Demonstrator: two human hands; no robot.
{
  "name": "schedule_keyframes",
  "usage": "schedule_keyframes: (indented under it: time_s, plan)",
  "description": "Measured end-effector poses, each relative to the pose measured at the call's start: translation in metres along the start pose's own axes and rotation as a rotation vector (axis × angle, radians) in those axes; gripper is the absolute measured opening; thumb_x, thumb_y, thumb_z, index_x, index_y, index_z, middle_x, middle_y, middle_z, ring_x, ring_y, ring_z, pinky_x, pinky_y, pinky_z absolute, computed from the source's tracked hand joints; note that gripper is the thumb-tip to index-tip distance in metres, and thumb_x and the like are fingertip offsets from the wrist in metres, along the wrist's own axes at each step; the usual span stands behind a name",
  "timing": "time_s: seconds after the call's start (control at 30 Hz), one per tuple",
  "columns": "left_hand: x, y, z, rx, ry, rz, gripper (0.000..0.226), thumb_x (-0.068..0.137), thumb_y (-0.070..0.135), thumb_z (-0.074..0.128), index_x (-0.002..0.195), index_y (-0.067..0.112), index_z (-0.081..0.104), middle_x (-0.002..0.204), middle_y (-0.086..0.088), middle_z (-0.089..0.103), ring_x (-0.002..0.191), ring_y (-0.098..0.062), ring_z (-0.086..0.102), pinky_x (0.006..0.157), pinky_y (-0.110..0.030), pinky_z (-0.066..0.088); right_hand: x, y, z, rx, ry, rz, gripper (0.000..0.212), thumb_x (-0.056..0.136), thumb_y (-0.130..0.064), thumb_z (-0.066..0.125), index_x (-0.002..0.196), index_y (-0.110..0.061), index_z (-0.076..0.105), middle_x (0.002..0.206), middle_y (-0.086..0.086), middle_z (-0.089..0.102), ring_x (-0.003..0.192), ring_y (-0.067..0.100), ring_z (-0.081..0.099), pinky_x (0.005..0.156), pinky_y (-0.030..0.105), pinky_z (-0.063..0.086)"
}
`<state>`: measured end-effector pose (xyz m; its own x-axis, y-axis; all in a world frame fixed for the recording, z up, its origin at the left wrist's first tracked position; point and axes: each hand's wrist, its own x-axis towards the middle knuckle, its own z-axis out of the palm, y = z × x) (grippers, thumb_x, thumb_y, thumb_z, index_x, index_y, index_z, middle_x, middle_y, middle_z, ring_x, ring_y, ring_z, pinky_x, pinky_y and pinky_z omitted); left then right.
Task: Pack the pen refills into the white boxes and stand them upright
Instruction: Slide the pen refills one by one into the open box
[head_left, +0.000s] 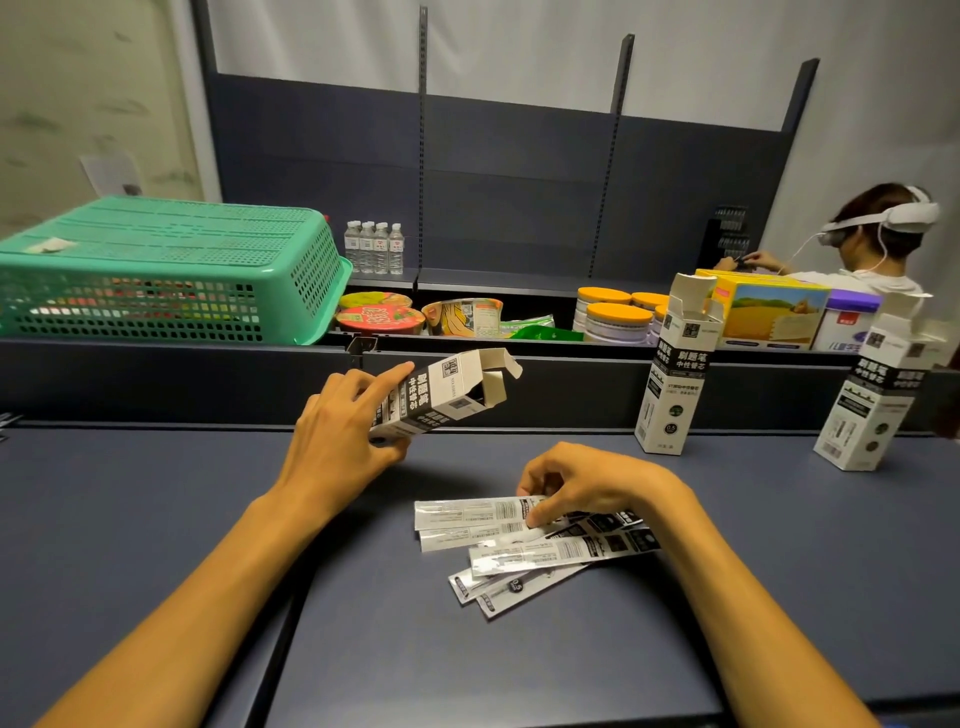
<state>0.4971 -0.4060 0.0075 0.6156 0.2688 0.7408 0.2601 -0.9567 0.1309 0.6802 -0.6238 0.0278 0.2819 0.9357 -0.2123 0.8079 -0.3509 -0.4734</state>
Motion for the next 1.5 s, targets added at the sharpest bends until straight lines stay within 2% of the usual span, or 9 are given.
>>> schedule_keyframes:
  time_s: [0.13, 0.27, 0.4, 0.47, 0.7, 0.93, 1.17, 1.27, 1.5]
  plan:
    - [0.000, 0.001, 0.000, 0.000, -0.001, 0.001, 0.084, 0.068, 0.026, 0.082, 0.142, 0.026, 0.043, 0.107, -0.004, 0.056, 0.094, -0.021, 0.048, 0.072, -0.036, 0.045, -0.001, -0.002, 0.000, -0.008, 0.016, 0.004, 0.012, 0.085, -0.030, 0.071, 0.095, -0.026, 0.066, 0.092, -0.006, 0.069, 0.086, 0.015, 0.065, 0.082, 0.033, 0.052]
    - [0.001, 0.000, 0.000, 0.002, 0.003, -0.002, 0.084, 0.067, 0.026, 0.082, 0.142, 0.025, 0.044, 0.106, -0.004, 0.056, 0.093, -0.022, 0.048, 0.071, -0.036, 0.044, -0.003, -0.001, -0.003, 0.040, 0.093, -0.017, 0.008, 0.087, -0.022, 0.070, 0.093, -0.021, 0.065, 0.090, -0.006, 0.068, 0.078, 0.007, 0.061, 0.076, 0.025, 0.049]
    - [0.000, 0.000, 0.000, 0.002, 0.007, -0.002, 0.083, 0.067, 0.026, 0.082, 0.142, 0.025, 0.044, 0.106, -0.004, 0.056, 0.093, -0.021, 0.048, 0.071, -0.036, 0.044, -0.003, 0.001, -0.003, 0.056, 0.120, -0.030, 0.009, 0.086, -0.016, 0.069, 0.094, -0.019, 0.066, 0.091, -0.004, 0.070, 0.080, 0.011, 0.062, 0.077, 0.025, 0.051]
    - [0.000, 0.000, 0.001, -0.001, 0.007, -0.006, 0.083, 0.068, 0.026, 0.081, 0.142, 0.025, 0.044, 0.106, -0.004, 0.056, 0.094, -0.021, 0.048, 0.072, -0.036, 0.044, -0.002, 0.002, -0.003, 0.043, 0.117, -0.019, 0.011, 0.085, -0.017, 0.071, 0.093, -0.023, 0.066, 0.091, -0.006, 0.070, 0.080, 0.010, 0.063, 0.077, 0.027, 0.051]
    - [0.001, 0.000, 0.000, -0.001, 0.005, -0.009, 0.083, 0.067, 0.026, 0.081, 0.142, 0.026, 0.044, 0.105, -0.004, 0.056, 0.094, -0.021, 0.047, 0.071, -0.036, 0.044, -0.002, 0.001, -0.003, -0.004, 0.091, 0.013, 0.016, 0.086, -0.026, 0.071, 0.101, -0.026, 0.071, 0.090, -0.014, 0.069, 0.077, 0.001, 0.062, 0.071, 0.017, 0.047]
    - [0.001, 0.000, 0.000, 0.001, 0.008, -0.012, 0.083, 0.067, 0.026, 0.081, 0.142, 0.026, 0.044, 0.106, -0.004, 0.056, 0.095, -0.021, 0.047, 0.072, -0.036, 0.043, -0.004, 0.002, -0.004, -0.001, 0.138, -0.030, 0.005, 0.086, -0.027, 0.070, 0.090, -0.028, 0.072, 0.083, -0.009, 0.068, 0.072, 0.003, 0.057, 0.068, 0.021, 0.047]
    - [0.002, -0.001, 0.000, 0.027, 0.027, -0.019, 0.083, 0.065, 0.025, 0.082, 0.140, 0.024, 0.047, 0.103, -0.005, 0.057, 0.092, -0.024, 0.050, 0.070, -0.038, 0.044, -0.019, 0.003, -0.024, 0.182, 0.544, -0.189, 0.012, 0.083, -0.018, 0.073, 0.094, -0.023, 0.075, 0.081, -0.011, 0.070, 0.076, -0.001, 0.061, 0.067, 0.015, 0.046]
    - [0.002, -0.002, 0.000, 0.036, 0.036, -0.023, 0.083, 0.064, 0.025, 0.083, 0.139, 0.024, 0.048, 0.103, -0.006, 0.057, 0.091, -0.024, 0.050, 0.070, -0.038, 0.043, -0.027, 0.008, -0.032, 0.236, 0.707, -0.234, 0.015, 0.082, -0.016, 0.073, 0.095, -0.024, 0.075, 0.086, -0.008, 0.070, 0.080, 0.005, 0.062, 0.069, 0.018, 0.049]
    - [0.002, -0.001, 0.001, 0.037, 0.035, -0.037, 0.082, 0.064, 0.023, 0.081, 0.139, 0.024, 0.048, 0.102, -0.005, 0.057, 0.091, -0.024, 0.049, 0.069, -0.037, 0.043, -0.035, 0.017, -0.042, 0.058, 1.051, -0.261, 0.016, 0.082, -0.013, 0.074, 0.097, -0.017, 0.074, 0.094, -0.003, 0.070, 0.088, 0.011, 0.064, 0.077, 0.025, 0.054]
